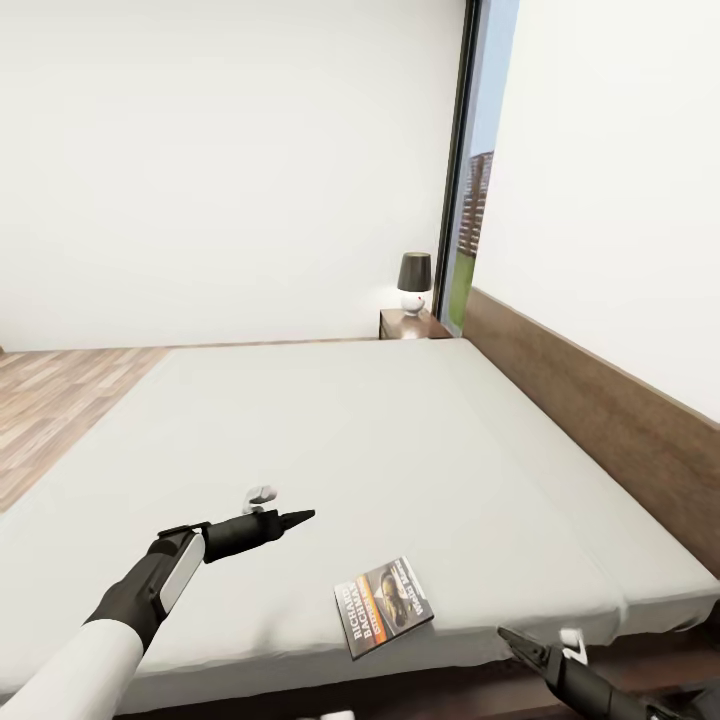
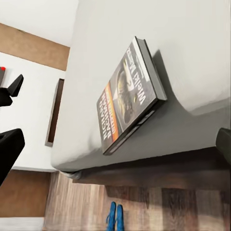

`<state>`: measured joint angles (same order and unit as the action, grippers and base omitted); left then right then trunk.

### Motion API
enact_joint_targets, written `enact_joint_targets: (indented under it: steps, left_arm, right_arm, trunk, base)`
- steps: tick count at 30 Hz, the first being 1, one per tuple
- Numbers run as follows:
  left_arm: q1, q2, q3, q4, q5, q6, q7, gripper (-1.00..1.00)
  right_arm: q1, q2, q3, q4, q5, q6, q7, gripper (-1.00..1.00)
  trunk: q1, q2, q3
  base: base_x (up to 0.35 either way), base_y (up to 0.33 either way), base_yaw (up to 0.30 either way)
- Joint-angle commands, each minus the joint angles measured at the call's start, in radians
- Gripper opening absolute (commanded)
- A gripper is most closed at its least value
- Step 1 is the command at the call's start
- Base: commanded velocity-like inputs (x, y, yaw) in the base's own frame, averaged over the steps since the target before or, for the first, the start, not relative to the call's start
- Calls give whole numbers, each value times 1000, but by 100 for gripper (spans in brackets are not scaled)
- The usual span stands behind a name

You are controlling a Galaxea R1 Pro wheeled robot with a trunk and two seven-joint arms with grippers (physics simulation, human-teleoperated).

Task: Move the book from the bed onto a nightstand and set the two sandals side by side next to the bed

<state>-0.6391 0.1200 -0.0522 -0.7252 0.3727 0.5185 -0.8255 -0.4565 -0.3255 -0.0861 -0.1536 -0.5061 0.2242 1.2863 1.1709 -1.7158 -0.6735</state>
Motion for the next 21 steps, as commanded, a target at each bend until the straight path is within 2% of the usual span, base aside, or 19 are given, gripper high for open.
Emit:
enact_joint_targets:
  steps: [1,5,16,21]
  left_arm:
    - [-1,1,-4,0,9,8,2,100]
    - [-1,1,-3,0,9,8,1,100]
    - [-1,1,-4,0,9,9,2,100]
    - [-1,1,-3,0,9,9,1,100]
  right_arm:
    - [-1,4,-9,2,20,10,4,100]
    - [-1,10,-9,4,42,10,4,100]
    - [0,13,-9,5,46,10,4,100]
    - [-1,16,-9,5,46,10,4,100]
  trunk:
    - [0,0,-1]
    - [0,0,-1]
    - [0,0,-1]
    - [-19,35,15]
  base:
    - [0,0,0]
    - [0,0,0]
    - [0,0,0]
    - [0,0,0]
